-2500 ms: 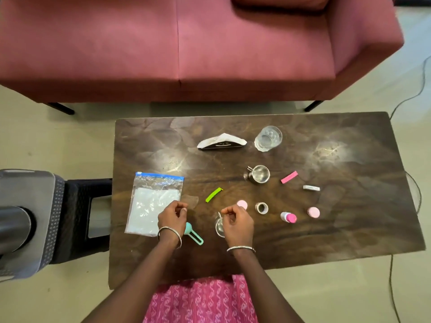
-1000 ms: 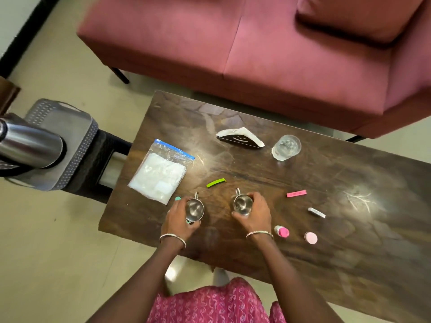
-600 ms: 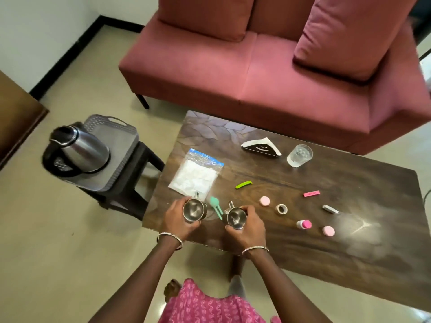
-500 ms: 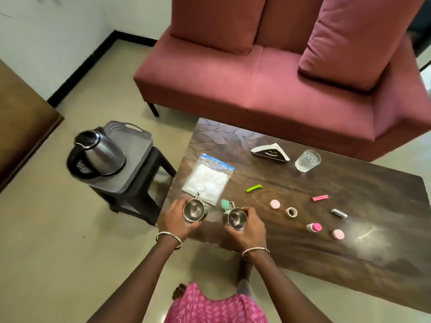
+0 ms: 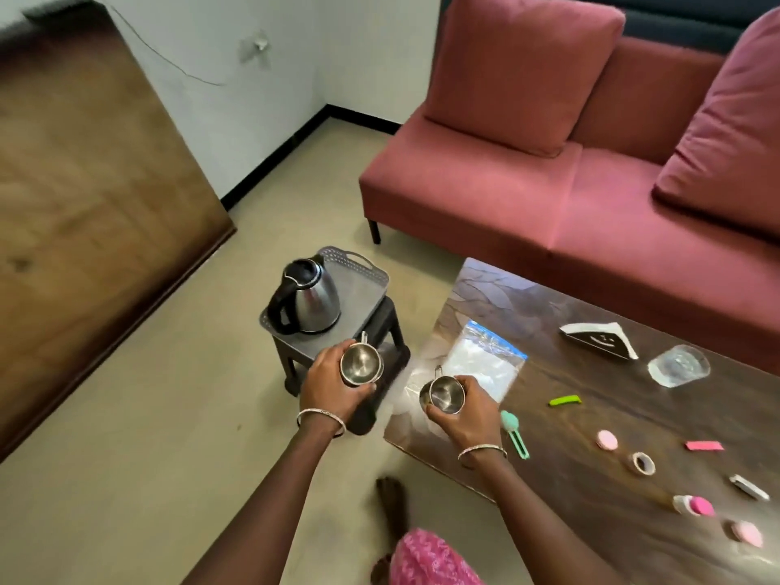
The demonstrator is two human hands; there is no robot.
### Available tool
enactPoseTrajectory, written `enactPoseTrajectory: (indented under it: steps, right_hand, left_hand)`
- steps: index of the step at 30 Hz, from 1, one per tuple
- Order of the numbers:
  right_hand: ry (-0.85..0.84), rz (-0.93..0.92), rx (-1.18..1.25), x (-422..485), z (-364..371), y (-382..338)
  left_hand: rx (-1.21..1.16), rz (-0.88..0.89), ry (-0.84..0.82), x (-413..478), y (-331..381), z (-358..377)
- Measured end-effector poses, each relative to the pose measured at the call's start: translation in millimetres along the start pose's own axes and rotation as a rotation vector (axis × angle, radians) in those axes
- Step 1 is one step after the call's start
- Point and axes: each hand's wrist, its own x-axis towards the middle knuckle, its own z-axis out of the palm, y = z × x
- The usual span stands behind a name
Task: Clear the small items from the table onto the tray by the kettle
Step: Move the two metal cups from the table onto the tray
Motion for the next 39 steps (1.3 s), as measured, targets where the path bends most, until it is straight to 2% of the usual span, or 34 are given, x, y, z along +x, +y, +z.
enactPoseTrajectory:
  steps: [16,24,28,33,39]
  right_hand:
    - [-0.104,-0.001,-0.052,151.8,80.7,-86.0]
    - [-0.006,-0.016,-0.092,212.9,121.5,-131.9]
    - [0.019,0.055,-0.087,244.4,146.3,-158.6]
    - [0.058,0.171,-0.037,286.3,183.4,-189.0]
    - [0.081,0.282,-0.052,336.5,247.5,-185.3]
  left_hand:
    - [0.064,-0.070,-0.024,173.6,-20.4,-30.1]
    - [0.140,-0.014,-0.003,273.0,-36.2,-44.5]
    - [0.147,0.008,-0.039,335.1,-44.8,-50.4]
    - [0.171,0.072,-0.175,413.1,-61.8,-44.2]
    - [0.237,0.103,-0.344,482.4,-115.5,-11.1]
